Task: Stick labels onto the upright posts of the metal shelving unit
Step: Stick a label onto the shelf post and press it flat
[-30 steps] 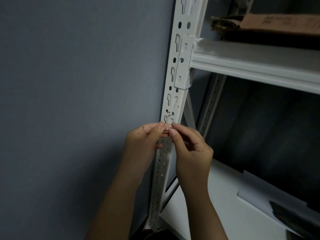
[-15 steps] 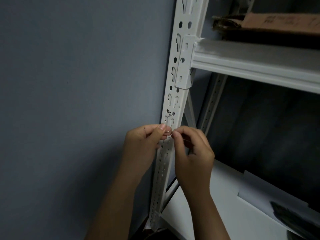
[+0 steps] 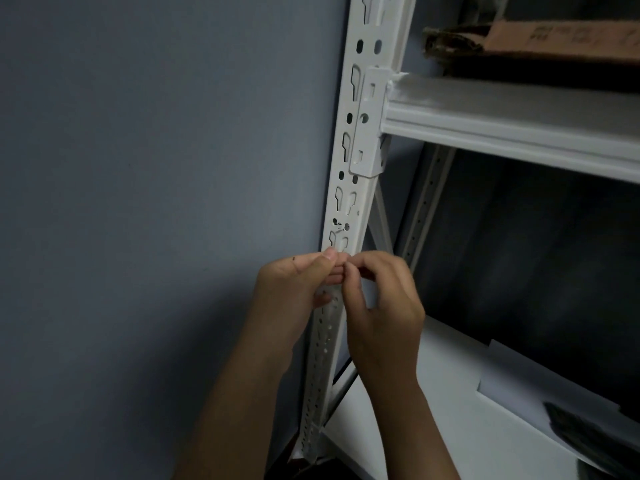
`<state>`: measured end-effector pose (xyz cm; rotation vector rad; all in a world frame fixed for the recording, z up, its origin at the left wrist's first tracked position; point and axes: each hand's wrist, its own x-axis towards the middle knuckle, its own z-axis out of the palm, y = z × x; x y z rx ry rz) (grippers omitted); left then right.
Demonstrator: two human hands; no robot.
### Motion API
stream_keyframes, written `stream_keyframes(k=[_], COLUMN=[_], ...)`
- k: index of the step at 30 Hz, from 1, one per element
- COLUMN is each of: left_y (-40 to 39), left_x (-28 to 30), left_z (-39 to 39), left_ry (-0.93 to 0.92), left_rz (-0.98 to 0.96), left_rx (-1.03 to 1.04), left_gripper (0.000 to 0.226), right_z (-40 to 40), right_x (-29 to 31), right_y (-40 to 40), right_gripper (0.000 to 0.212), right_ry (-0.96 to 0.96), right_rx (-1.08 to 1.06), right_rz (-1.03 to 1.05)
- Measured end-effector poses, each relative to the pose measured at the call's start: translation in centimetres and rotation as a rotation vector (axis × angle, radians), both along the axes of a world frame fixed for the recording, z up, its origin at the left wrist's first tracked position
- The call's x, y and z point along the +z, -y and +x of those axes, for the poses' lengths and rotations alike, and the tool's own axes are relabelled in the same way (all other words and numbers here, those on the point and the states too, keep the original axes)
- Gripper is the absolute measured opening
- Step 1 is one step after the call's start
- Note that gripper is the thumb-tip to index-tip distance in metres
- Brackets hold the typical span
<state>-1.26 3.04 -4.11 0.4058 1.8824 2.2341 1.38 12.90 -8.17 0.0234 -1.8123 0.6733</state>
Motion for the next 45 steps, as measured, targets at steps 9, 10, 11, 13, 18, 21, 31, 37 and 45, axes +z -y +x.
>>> stream_keyframes(k=[9,10,11,13,18,21,31,37,45], left_y=[-1.7,-2.0,-2.2,-2.8,-4.0,-4.4,-5.3,-5.6,-5.5], left_x=[-2.2,-2.3,-2.4,-2.8,-3.1,-2.9,-2.9,-2.2,-1.4], left_z=[-1.3,-1.6,-2.0,-2.8,-4.0,-4.2,-4.5,-4.0,-2.9], left_ry=[-0.325,-0.375,-0.421,-0.485,-0.567,-0.634,-0.581,-0.448,-0.229], left_rz=[-0.13,-0.159,-0.183,-0.201,-0.137,-0.129,-0.174,-0.089,0.002], left_rx=[0.327,0.357,0.389,0.449,0.516,0.546,0.51,0.487,0.385], left_gripper=[0.023,0.022,0.021,0.017,0.01,0.008,0.006,0.009,0.019], right_z=[-0.5,-0.7,-1.0,-1.6,-3.0,-3.3,-3.5,-3.2,-2.8], right_x=[0.3,0.4,0.5,0.7,1.3,1.7,1.9,1.9,1.8], right_y=[-0.8,-1.1,-1.5,-2.0,-2.2,-2.5,-3.0,-3.1,-2.9], right_gripper=[0.015,0.014,0.013,0.013,0.016,0.021,0.017,0.016,0.015], right_ry=[0.123,0.103,0.088,0.07,0.049,0.008,0.04,0.061,0.093], right_rx=[0.241,0.263,0.283,0.325,0.402,0.426,0.428,0.451,0.458], right_rz=[-0.783,-0.823,-0.844,-0.857,-0.827,-0.8,-0.845,-0.849,-0.818])
